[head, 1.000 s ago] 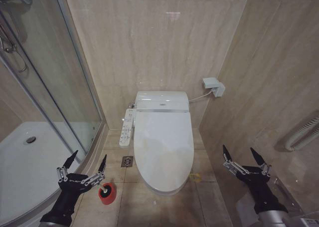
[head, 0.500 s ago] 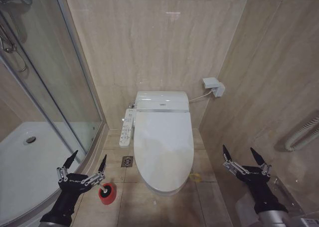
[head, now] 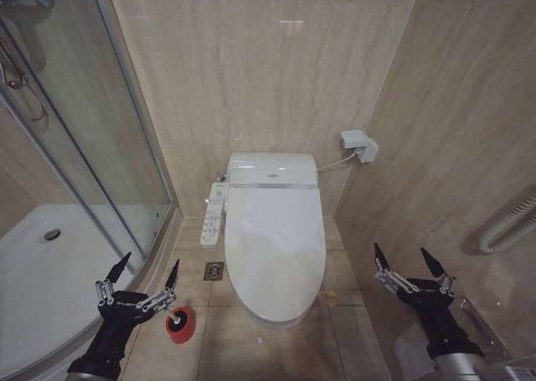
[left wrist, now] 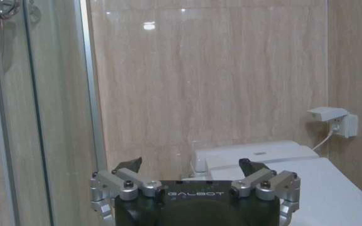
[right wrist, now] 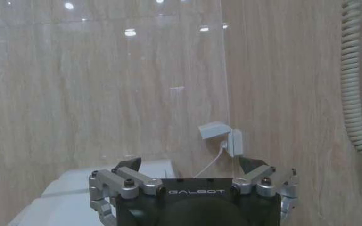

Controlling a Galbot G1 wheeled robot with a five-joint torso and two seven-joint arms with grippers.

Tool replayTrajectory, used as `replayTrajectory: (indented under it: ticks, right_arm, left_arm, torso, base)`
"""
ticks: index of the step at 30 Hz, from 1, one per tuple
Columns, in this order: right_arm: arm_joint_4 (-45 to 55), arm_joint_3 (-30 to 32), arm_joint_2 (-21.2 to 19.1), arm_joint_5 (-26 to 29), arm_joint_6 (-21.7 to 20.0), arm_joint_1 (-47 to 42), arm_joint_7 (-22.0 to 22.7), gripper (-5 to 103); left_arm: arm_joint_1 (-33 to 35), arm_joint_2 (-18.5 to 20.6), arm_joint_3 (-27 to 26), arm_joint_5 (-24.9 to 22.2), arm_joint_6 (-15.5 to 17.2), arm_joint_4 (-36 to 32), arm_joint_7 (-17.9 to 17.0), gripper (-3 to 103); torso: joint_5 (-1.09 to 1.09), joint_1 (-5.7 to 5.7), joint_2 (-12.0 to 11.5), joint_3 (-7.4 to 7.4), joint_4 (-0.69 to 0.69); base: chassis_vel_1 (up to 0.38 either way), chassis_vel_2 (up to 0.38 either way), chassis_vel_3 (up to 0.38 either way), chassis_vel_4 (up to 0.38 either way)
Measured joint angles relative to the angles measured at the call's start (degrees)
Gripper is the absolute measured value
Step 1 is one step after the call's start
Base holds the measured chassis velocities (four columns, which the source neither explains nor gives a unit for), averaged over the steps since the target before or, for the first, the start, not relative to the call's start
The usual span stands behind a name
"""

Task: Open the toilet lid, clean the toilet bowl with a toilet brush, close the toilet lid, and flush.

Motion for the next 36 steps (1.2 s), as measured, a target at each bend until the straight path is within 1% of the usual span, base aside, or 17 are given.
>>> replayTrajectory:
  ticks: [36]
  right_arm:
    - [0.0, 0.0, 0.0, 0.0, 0.0, 0.0, 0.0, 100]
  left_arm:
    - [-0.1, 0.0, 0.0, 0.0, 0.1, 0.0, 0.0, 100]
  torso:
    - [0.0, 0.0, 0.0, 0.0, 0.0]
  base:
    - [0.0, 0.0, 0.0, 0.0]
